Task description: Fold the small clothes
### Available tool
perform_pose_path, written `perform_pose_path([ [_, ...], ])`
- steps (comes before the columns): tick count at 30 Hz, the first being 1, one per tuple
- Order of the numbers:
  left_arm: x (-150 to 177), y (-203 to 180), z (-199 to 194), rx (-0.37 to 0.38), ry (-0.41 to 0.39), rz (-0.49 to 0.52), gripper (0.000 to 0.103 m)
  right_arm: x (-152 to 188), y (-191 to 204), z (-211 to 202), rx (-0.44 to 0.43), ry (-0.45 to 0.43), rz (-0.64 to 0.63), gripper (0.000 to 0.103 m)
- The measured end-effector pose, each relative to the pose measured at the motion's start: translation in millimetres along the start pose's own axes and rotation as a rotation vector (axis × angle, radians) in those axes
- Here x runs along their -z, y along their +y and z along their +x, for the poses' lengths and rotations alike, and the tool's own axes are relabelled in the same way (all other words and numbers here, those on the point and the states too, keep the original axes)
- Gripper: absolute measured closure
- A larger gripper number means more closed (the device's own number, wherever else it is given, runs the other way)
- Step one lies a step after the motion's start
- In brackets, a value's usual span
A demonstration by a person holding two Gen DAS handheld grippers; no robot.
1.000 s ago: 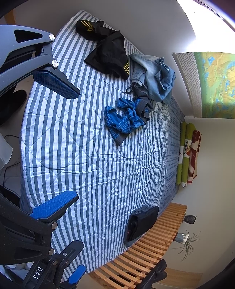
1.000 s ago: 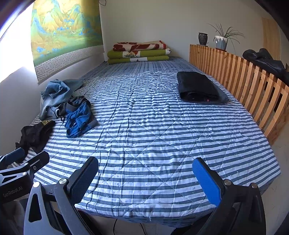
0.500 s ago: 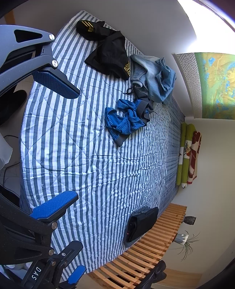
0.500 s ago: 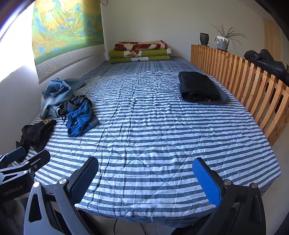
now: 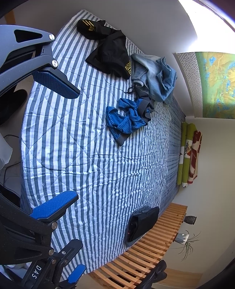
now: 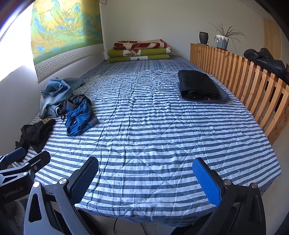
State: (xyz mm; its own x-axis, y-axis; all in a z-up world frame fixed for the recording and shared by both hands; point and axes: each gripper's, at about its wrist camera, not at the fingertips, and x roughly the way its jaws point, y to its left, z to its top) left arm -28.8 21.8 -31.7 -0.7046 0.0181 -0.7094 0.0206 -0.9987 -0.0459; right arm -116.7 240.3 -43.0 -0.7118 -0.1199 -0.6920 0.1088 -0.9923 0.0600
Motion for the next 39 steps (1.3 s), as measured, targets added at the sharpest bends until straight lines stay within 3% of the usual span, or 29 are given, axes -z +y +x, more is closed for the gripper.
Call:
perform_pose_path([
  [24, 1, 13, 9, 0.002, 0.012, -0.020, 0.000, 0, 11, 9, -0.006, 0.021, -0.015, 0.000],
  [32, -1, 27, 30, -0.012, 0.027, -0.039, 0.000, -8, 19, 23, -0.020, -0.002, -0.028, 0.000],
  [39, -24, 58, 64, -0.039, 0.023, -0.050, 0.000, -28, 32, 49, -0.063, -0.030, -0.034, 0.001],
])
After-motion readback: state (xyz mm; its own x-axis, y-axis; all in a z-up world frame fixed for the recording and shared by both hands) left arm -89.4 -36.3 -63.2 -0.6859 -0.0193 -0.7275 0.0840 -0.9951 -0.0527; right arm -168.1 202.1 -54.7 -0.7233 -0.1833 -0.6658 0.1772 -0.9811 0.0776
